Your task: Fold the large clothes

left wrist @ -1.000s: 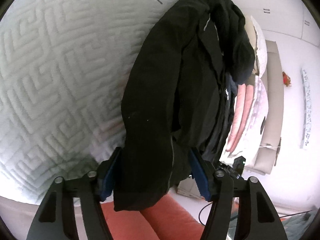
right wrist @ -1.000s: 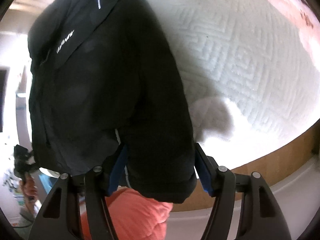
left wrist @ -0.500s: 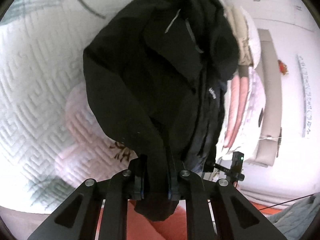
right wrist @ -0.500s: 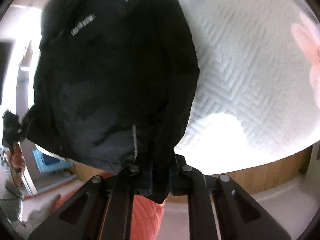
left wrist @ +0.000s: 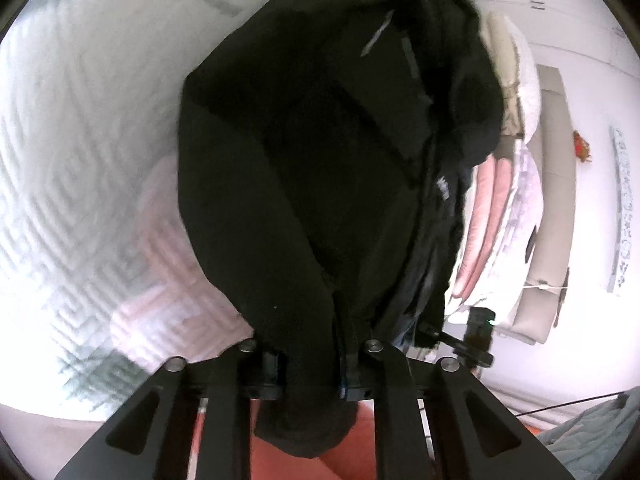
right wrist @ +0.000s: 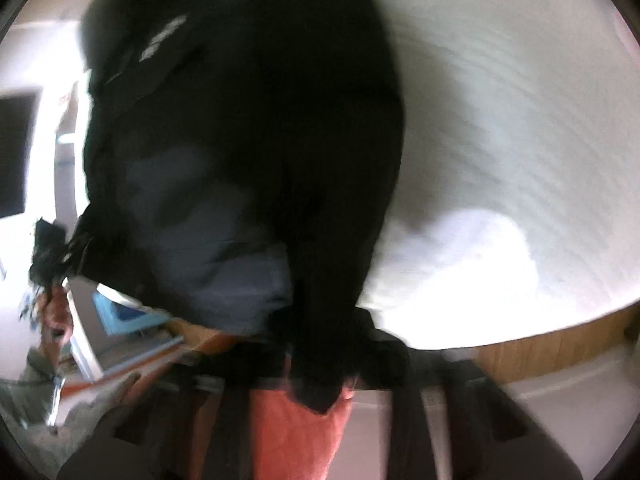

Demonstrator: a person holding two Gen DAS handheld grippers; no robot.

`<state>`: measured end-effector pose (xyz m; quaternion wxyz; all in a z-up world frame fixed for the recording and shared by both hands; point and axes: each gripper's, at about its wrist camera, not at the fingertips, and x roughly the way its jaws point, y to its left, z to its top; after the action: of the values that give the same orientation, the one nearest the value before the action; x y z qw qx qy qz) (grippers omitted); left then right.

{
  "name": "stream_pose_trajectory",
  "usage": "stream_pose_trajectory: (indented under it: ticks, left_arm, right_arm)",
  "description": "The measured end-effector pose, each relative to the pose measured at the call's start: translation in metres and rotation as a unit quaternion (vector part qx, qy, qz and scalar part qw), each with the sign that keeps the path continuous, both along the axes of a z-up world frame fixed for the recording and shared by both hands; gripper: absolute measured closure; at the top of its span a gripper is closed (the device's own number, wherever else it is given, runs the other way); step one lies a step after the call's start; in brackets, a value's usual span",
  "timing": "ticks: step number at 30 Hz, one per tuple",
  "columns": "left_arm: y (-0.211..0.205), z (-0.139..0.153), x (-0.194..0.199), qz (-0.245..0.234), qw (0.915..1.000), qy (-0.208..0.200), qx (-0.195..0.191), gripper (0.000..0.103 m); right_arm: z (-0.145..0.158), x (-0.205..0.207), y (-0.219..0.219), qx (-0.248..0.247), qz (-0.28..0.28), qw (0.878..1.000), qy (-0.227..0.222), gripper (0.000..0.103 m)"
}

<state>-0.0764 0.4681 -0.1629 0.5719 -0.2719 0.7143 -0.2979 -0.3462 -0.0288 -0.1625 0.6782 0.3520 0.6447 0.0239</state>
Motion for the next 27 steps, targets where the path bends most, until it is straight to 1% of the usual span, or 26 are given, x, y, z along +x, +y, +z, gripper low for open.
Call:
stream_pose_trajectory:
  ticks: [1, 2, 3, 4, 5, 6, 7, 8, 9, 10, 11, 12, 13, 15, 17, 18, 19, 20, 21, 22, 23, 24, 25, 27]
  left_arm:
    - [-0.001, 0.010, 0.003, 0.008, 0.9999, -0.009, -0.007, 0.088]
    - [-0.002, 0.022, 0.009, 0.015, 0.9996, -0.021, -0.015, 0.089]
    - [-0.003, 0.041, 0.019, 0.029, 0.9983, -0.039, -0.032, 0.089]
    - [-0.003, 0.053, 0.027, 0.039, 0.9970, -0.050, -0.043, 0.089]
    - [-0.004, 0.070, 0.040, 0.052, 0.9945, -0.068, -0.060, 0.089]
    - [-0.007, 0.090, 0.056, 0.062, 0.9907, -0.092, -0.079, 0.089]
    - [-0.011, 0.109, 0.073, 0.071, 0.9865, -0.114, -0.094, 0.089]
    - [-0.017, 0.129, 0.095, 0.081, 0.9807, -0.139, -0.111, 0.089]
    - [-0.021, 0.142, 0.112, 0.088, 0.9763, -0.157, -0.120, 0.089]
    - [-0.026, 0.156, 0.133, 0.096, 0.9717, -0.175, -0.126, 0.089]
    - [-0.035, 0.168, 0.159, 0.101, 0.9657, -0.196, -0.137, 0.089]
    - [-0.042, 0.175, 0.176, 0.104, 0.9618, -0.210, -0.142, 0.088]
    - [-0.053, 0.180, 0.198, 0.107, 0.9589, -0.224, -0.138, 0.088]
    - [-0.076, 0.180, 0.239, 0.116, 0.9554, -0.239, -0.128, 0.087]
    - [-0.101, 0.163, 0.277, 0.137, 0.9576, -0.233, -0.100, 0.082]
    - [-0.112, 0.149, 0.292, 0.149, 0.9595, -0.222, -0.089, 0.075]
    - [-0.124, 0.133, 0.304, 0.155, 0.9625, -0.211, -0.073, 0.069]
    - [-0.135, 0.116, 0.312, 0.160, 0.9655, -0.199, -0.054, 0.066]
    - [-0.146, 0.093, 0.323, 0.160, 0.9697, -0.183, -0.027, 0.060]
    - [-0.151, 0.077, 0.328, 0.156, 0.9729, -0.171, -0.006, 0.056]
    - [-0.158, 0.059, 0.332, 0.152, 0.9762, -0.154, 0.014, 0.056]
    - [-0.161, 0.042, 0.333, 0.148, 0.9791, -0.138, 0.014, 0.056]
    - [-0.161, 0.032, 0.332, 0.149, 0.9799, -0.133, 0.006, 0.056]
    - [-0.157, 0.029, 0.331, 0.147, 0.9797, -0.136, -0.009, 0.056]
  right_arm:
    - [0.020, 0.007, -0.002, 0.004, -0.006, 1.000, -0.024, 0.089]
    - [0.046, 0.017, -0.008, 0.000, -0.010, 0.998, -0.057, 0.090]
    - [0.066, 0.024, -0.014, -0.006, -0.013, 0.997, -0.076, 0.090]
    - [0.086, 0.034, -0.023, -0.010, -0.017, 0.995, -0.094, 0.090]
    - [0.108, 0.046, -0.034, -0.017, -0.022, 0.993, -0.112, 0.090]
    - [0.124, 0.058, -0.043, -0.023, -0.026, 0.991, -0.127, 0.090]
    - [0.146, 0.075, -0.059, -0.032, -0.034, 0.987, -0.151, 0.090]
    - [0.160, 0.088, -0.073, -0.036, -0.042, 0.984, -0.168, 0.090]
    - [0.176, 0.107, -0.091, -0.037, -0.055, 0.979, -0.191, 0.090]
    - [0.187, 0.125, -0.104, -0.039, -0.070, 0.975, -0.208, 0.090]
    - [0.193, 0.143, -0.107, -0.040, -0.083, 0.971, -0.220, 0.090]
    - [0.199, 0.163, -0.120, -0.038, -0.095, 0.967, -0.233, 0.090]
    - [0.204, 0.190, -0.139, -0.034, -0.110, 0.962, -0.248, 0.090]
    - [0.204, 0.240, -0.146, -0.051, -0.118, 0.959, -0.253, 0.090]
    - [0.192, 0.285, -0.152, -0.072, -0.115, 0.961, -0.242, 0.089]
    - [0.182, 0.304, -0.155, -0.077, -0.115, 0.963, -0.232, 0.086]
    - [0.168, 0.327, -0.155, -0.082, -0.116, 0.966, -0.217, 0.085]
    - [0.148, 0.349, -0.157, -0.088, -0.114, 0.970, -0.195, 0.084]
    - [0.130, 0.362, -0.156, -0.092, -0.113, 0.974, -0.175, 0.084]
    - [0.103, 0.380, -0.156, -0.093, -0.110, 0.979, -0.141, 0.082]
    - [0.085, 0.386, -0.162, -0.090, -0.106, 0.983, -0.121, 0.082]
    - [0.065, 0.393, -0.162, -0.084, -0.099, 0.986, -0.105, 0.082]
    - [0.056, 0.395, -0.161, -0.082, -0.097, 0.987, -0.099, 0.082]
    - [0.045, 0.397, -0.162, -0.077, -0.090, 0.988, -0.101, 0.082]
